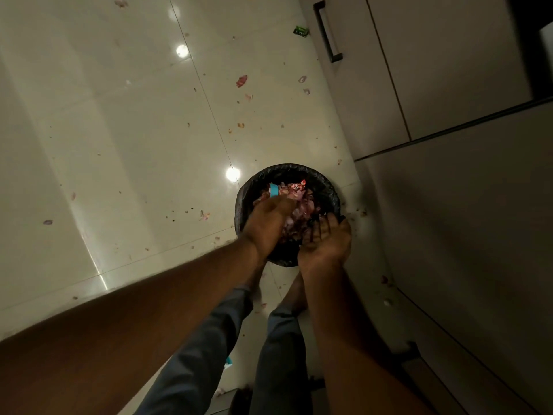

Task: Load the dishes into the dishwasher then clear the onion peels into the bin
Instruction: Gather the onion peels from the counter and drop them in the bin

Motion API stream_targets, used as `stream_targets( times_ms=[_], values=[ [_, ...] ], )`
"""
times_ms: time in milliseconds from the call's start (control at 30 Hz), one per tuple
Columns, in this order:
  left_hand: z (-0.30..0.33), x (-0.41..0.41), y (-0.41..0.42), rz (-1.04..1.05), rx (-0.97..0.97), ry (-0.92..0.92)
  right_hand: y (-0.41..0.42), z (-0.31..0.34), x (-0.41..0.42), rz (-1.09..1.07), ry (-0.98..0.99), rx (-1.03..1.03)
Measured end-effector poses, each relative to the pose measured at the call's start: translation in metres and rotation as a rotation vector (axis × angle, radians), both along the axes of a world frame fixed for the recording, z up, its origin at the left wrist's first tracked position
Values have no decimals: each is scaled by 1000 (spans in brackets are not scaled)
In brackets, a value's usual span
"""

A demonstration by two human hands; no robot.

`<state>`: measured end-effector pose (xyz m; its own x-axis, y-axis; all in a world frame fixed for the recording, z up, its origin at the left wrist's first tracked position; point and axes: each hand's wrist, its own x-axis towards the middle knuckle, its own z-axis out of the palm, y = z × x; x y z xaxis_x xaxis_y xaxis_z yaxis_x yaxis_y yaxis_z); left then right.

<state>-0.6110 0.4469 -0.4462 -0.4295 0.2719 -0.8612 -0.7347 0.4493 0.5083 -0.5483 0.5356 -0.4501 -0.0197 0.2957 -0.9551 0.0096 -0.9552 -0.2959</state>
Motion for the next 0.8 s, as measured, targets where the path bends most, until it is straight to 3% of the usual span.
stream_targets(
  times_ms=[100, 233, 333, 567, 800],
  values=[
    [5, 16, -5, -473, 78, 20, -1, -11, 2, -64, 64, 14],
    [-4, 18, -15, -691, -154, 254, -4, 0, 5, -144, 133, 6],
    [-11, 9, -28, -719, -329, 305, -5, 21, 12, -110, 175, -6],
    [57, 12, -33, -669, -93, 286, -14, 78, 30, 67, 161, -106],
    [137, 9, -30, -808, -191, 544, -24, 176, 41, 175, 236, -100]
  ],
)
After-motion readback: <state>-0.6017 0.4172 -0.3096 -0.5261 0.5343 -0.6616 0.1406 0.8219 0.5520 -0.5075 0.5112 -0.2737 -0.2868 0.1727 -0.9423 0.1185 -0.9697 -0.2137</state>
